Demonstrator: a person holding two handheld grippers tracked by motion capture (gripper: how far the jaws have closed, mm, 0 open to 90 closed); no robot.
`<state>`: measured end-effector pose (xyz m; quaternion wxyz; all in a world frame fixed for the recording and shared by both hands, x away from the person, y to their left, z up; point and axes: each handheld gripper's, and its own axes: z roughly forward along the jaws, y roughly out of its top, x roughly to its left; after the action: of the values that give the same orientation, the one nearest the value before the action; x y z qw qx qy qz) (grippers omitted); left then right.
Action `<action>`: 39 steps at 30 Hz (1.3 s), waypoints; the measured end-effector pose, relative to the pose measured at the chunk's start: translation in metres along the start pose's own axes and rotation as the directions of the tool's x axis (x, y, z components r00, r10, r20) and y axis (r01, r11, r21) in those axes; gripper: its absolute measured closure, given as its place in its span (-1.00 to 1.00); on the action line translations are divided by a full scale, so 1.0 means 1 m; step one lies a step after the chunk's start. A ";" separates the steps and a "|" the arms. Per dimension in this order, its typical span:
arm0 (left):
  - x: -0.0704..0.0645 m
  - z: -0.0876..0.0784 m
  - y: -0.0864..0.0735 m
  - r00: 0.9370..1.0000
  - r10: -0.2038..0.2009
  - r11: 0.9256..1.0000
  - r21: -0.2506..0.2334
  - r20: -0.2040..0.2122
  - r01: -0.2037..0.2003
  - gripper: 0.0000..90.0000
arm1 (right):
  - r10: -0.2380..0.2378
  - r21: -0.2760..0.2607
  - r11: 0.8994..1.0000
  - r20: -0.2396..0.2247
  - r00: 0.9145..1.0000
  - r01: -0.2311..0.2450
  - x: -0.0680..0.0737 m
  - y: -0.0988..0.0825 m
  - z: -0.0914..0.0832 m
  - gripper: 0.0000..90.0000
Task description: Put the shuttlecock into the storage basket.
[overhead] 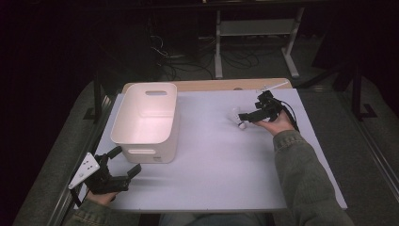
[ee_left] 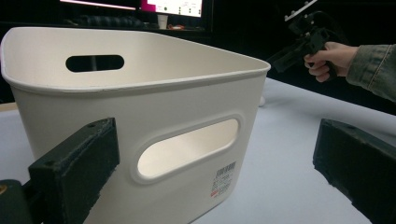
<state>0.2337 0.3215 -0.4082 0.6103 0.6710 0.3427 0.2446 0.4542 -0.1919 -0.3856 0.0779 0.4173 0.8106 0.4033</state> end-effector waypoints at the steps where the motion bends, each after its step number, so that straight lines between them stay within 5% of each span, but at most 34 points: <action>1: 0.000 0.000 0.000 1.000 -0.001 1.000 0.001 0.000 0.001 -1.00 | 0.011 0.004 1.000 -0.004 1.000 -0.011 -0.001 0.000 0.002 -1.00; 27: 0.000 0.000 0.000 1.000 -0.001 1.000 0.001 0.001 0.001 -1.00 | 0.075 0.090 0.993 -0.039 0.996 -0.072 -0.027 -0.015 0.036 -0.96; 39: 0.000 0.000 0.000 1.000 0.002 1.000 0.005 0.003 -0.002 -1.00 | 0.096 0.136 0.987 -0.071 0.993 -0.086 -0.028 -0.017 0.041 -0.60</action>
<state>0.2340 0.3216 -0.4082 0.6090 0.6732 0.3416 0.2435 0.4807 -0.1945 -0.4307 0.0002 0.4422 0.8181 0.3677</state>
